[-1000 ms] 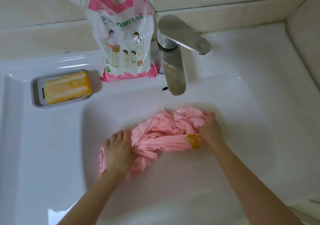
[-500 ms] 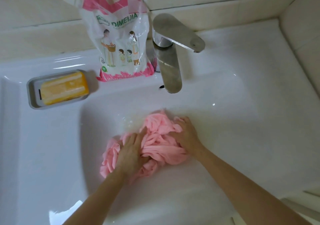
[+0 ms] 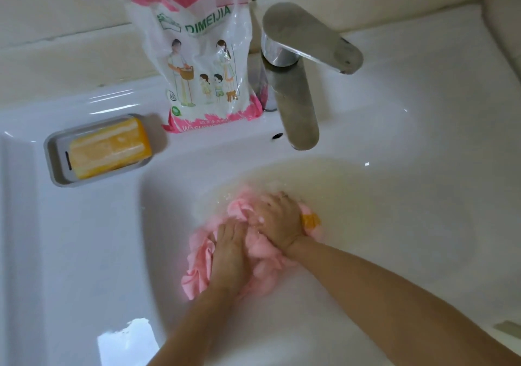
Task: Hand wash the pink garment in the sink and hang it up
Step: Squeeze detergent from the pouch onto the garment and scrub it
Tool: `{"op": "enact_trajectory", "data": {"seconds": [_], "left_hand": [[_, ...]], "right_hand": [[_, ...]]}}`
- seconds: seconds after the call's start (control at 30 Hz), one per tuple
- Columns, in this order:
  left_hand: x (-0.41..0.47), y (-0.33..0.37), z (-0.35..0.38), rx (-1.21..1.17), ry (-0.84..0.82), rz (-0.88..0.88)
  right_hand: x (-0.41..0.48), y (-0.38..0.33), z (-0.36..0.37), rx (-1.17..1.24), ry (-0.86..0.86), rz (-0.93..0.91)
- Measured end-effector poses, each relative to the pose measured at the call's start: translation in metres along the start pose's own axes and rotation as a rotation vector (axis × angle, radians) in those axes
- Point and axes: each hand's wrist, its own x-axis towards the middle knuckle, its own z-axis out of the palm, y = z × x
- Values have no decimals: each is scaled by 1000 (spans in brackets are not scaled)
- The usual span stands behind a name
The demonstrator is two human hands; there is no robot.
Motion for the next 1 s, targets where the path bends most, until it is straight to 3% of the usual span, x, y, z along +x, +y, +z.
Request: {"op": "enact_trajectory", "data": {"seconds": [0.1,0.2,0.23,0.27,0.33,0.4,0.43,0.5,0.63,0.77,0.83,0.9,0.93,1.0], "left_hand": [[-1,3,-6,130,-20,105],[-9,-5,-19,418,4,224],[-10,-10,-22,429,15,208],[-11,-14,-25,408,13,163],[-8,-14,-24,356,-32,81],[-5,-6,-18,289,-60,60],[-4,-2,-16,236,-55,48],[-1,2,-15,158,-25,29],[0,0,-12,219,55,66],[-4,-3,-10,304,26,114],[-4,-9,-8,318,-1,114],[-3,-11,-8,276,-16,82],[-2,-10,-7,246,-13,74],[-1,-8,-6,196,29,90]], "right_hand": [[24,-7,-9,74,-50,241],[38,-1,-42,580,29,750],[36,3,-55,753,69,825],[30,7,-70,855,61,801],[11,0,-93,794,-75,559],[-15,-15,-85,446,-182,180],[-25,-22,-74,308,-221,95],[-31,-28,-50,208,-234,104],[-13,-24,-19,144,-54,75],[20,-20,-13,104,-67,386],[29,-17,-20,250,-32,604],[29,-8,-45,674,-26,758],[23,-5,-59,786,-71,735],[1,-12,-76,568,-227,511]]}}
